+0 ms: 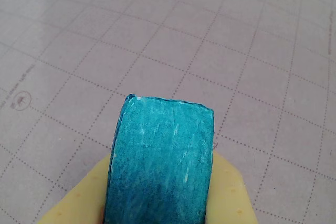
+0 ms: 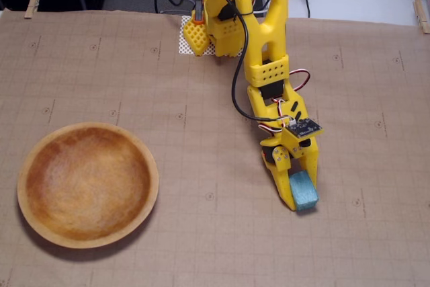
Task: Grasp a blue block and put it in the bowl.
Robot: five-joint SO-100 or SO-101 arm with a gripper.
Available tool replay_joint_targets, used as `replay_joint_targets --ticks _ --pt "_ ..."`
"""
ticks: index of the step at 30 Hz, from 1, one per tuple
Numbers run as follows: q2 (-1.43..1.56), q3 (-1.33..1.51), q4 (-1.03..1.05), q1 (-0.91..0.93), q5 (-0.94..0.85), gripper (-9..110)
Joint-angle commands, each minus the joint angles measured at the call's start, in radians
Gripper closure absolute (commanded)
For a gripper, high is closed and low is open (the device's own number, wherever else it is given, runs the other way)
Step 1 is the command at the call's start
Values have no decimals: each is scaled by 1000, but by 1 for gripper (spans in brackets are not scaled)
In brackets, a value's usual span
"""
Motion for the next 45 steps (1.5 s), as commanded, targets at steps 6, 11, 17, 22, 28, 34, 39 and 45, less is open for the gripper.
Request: replay_joint_targets --ticks 6,11,17,22,28,34,39,45 --pt "163 23 6 14 2 105" --pt "298 49 6 26 -6 105" --pt "446 72 8 29 -8 105" --pt "589 87 8 29 -8 104" --pt "807 107 121 66 -9 104" --pt "1028 77 407 124 -9 104" --pt "1086 54 518 225 -35 104" --pt "1085 67 538 382 -69 104"
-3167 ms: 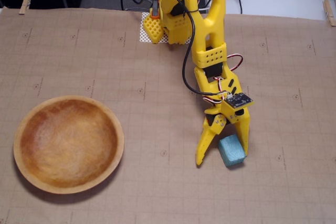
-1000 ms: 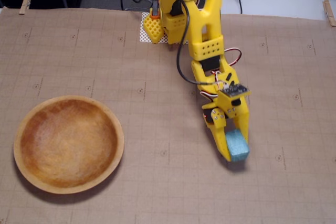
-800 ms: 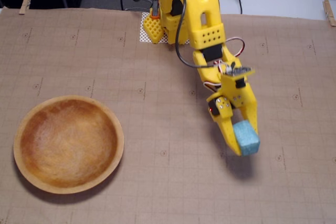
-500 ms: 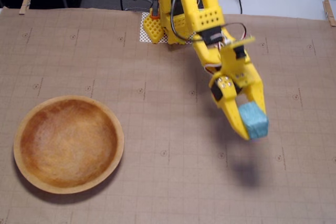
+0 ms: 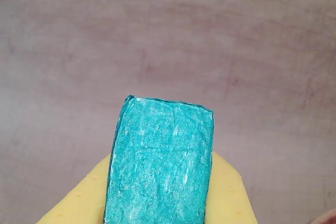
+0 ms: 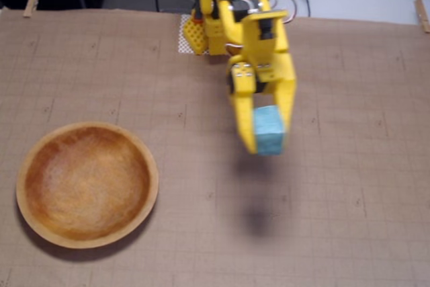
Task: Grasp a blue block and put it in the bowl.
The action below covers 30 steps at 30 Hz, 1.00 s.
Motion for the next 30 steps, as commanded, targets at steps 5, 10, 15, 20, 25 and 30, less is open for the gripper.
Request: replay_joint_targets --ticks 5,10,15,20,25,30 --pt "61 -29 -2 215 -26 104" --pt "61 3 -2 328 -28 104" --pt "61 43 -2 425 -23 104" --pt "60 58 8 525 -26 104" --pt "-9 74 -3 572 -28 104" --pt "-120 49 -5 583 -26 104"
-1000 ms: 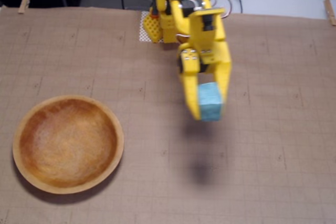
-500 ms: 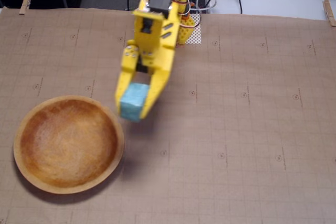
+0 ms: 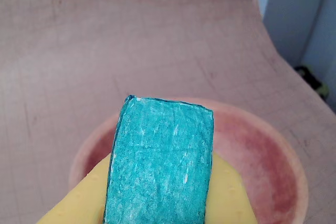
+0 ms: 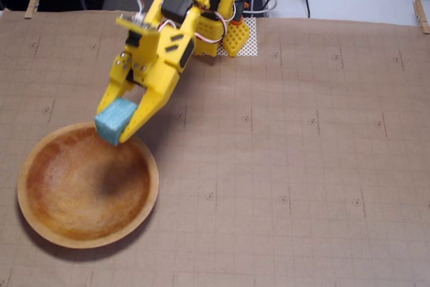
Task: Grasp a blue block and put it in the bowl.
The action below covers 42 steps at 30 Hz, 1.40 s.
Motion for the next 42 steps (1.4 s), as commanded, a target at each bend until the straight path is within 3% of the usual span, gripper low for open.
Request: replay_joint_targets --ticks 1,7,16,27,42 --pt "-43 -54 -14 9 -8 104" --pt "-161 -100 -26 18 -8 104" --pt "-391 -137 -261 15 -2 104" --pt "-549 -414 -61 14 2 104" --pt "-887 -756 -44 75 -2 104"
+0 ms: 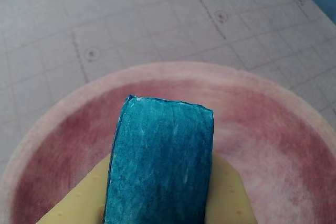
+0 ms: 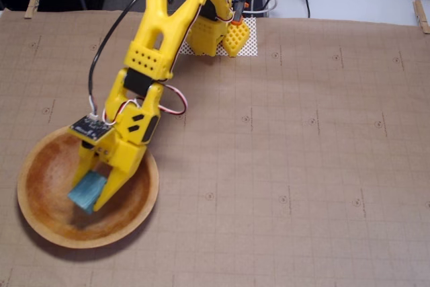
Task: Grasp a blue block and put it in the bowl.
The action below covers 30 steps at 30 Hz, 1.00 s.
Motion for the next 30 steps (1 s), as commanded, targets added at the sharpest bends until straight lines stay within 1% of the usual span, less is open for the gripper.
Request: replay_joint_targets --ticks 1,9,23,30 --pt "-3 -106 2 40 -5 104" --pt "-32 -101 3 101 -12 104" --pt "-23 -49 3 97 -51 104" --pt "-31 -57 3 60 -49 96"
